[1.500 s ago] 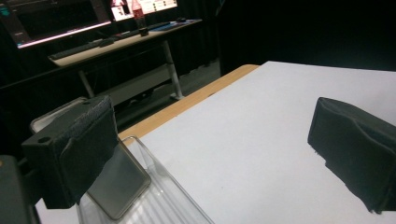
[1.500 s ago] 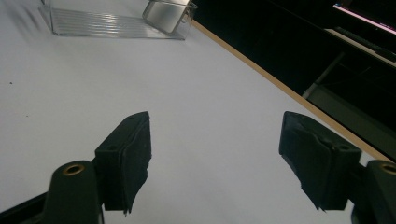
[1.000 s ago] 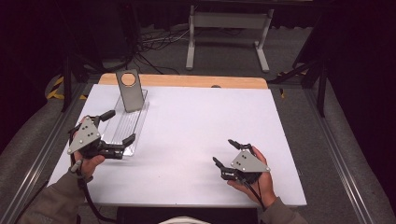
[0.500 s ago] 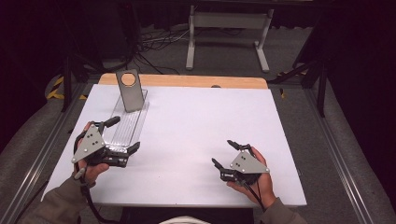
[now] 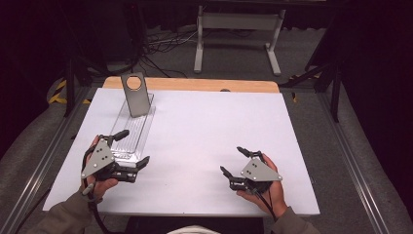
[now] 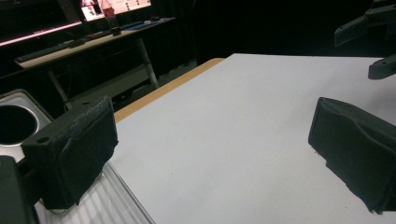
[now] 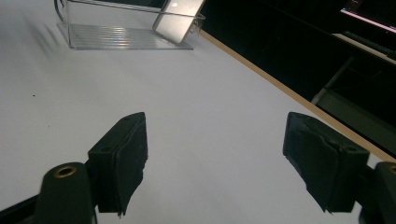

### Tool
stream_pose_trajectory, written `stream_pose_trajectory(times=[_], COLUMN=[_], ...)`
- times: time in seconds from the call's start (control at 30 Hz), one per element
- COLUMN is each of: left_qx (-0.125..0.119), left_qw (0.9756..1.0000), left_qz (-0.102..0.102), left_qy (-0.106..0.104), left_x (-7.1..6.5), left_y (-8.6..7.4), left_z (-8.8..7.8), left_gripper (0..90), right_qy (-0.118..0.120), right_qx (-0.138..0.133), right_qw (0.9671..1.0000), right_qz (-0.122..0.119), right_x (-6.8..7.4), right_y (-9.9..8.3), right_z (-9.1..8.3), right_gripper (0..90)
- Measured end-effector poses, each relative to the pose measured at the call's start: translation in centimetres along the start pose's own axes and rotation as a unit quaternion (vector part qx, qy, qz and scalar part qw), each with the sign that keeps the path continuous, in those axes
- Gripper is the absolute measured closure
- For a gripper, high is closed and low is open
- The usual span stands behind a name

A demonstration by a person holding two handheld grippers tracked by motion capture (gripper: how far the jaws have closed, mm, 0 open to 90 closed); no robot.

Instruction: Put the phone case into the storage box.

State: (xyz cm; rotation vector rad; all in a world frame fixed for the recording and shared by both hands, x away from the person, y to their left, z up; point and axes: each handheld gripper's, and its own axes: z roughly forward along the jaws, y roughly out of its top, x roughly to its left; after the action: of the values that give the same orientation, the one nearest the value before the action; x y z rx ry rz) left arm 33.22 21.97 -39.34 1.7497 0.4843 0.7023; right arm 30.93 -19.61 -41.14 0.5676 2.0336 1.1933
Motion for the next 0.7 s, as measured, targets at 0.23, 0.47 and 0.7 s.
stream_pose_trajectory(times=[0.23,0.47,0.7], left_qx=[0.004,0.040,0.056], left_qw=[0.9999,0.9991,0.9983], left_qz=[-0.012,-0.015,-0.019], left_qy=[-0.006,-0.006,-0.002], left_x=[-0.5,-1.3,-1.6], left_y=[-0.8,-2.3,-3.0], left_z=[0.1,0.6,0.4], left_gripper=[1.8,2.1,2.2], right_qy=[0.004,0.003,0.005], right_qx=[0.000,0.003,0.003], right_qw=[1.0000,1.0000,0.9999], right_qz=[0.004,0.008,0.011], right_x=[0.1,0.3,0.2], right_y=[0.0,0.0,-0.2], right_z=[0.0,0.1,0.2], right_gripper=[20.3,16.9,14.9])
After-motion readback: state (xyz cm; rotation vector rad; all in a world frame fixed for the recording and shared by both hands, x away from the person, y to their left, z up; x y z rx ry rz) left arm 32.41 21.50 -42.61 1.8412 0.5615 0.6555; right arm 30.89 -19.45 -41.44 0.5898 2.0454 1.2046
